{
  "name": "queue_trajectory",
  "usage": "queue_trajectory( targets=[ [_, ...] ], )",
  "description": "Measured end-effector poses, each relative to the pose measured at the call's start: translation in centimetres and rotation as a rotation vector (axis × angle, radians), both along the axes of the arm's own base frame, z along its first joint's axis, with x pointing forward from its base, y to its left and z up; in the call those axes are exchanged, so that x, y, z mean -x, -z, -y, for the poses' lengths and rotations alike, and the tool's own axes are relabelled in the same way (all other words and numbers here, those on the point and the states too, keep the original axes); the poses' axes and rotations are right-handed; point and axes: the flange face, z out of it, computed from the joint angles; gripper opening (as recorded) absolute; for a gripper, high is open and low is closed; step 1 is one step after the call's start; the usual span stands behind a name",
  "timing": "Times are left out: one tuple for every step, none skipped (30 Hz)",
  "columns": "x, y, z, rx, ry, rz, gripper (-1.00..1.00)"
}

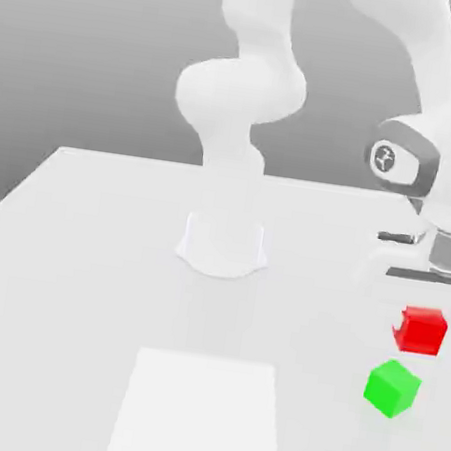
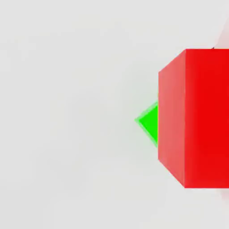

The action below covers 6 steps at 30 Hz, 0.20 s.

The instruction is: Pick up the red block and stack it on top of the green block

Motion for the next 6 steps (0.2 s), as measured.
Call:
queue_trajectory(
  targets=[
    [0.0, 0.8, 0.1, 0.000, 0.001, 0.000, -1.00],
    [0.0, 1.7, 0.1, 0.001, 0.002, 0.000, -1.00],
    [0.0, 2.6, 0.2, 0.003, 0.003, 0.000, -1.00],
    [0.1, 3.1, 0.3, 0.004, 0.004, -0.001, 1.00],
    [0.1, 3.1, 0.3, 0.004, 0.004, -0.001, 1.00],
    [0.1, 3.1, 0.3, 0.004, 0.004, -0.001, 1.00]
  ],
)
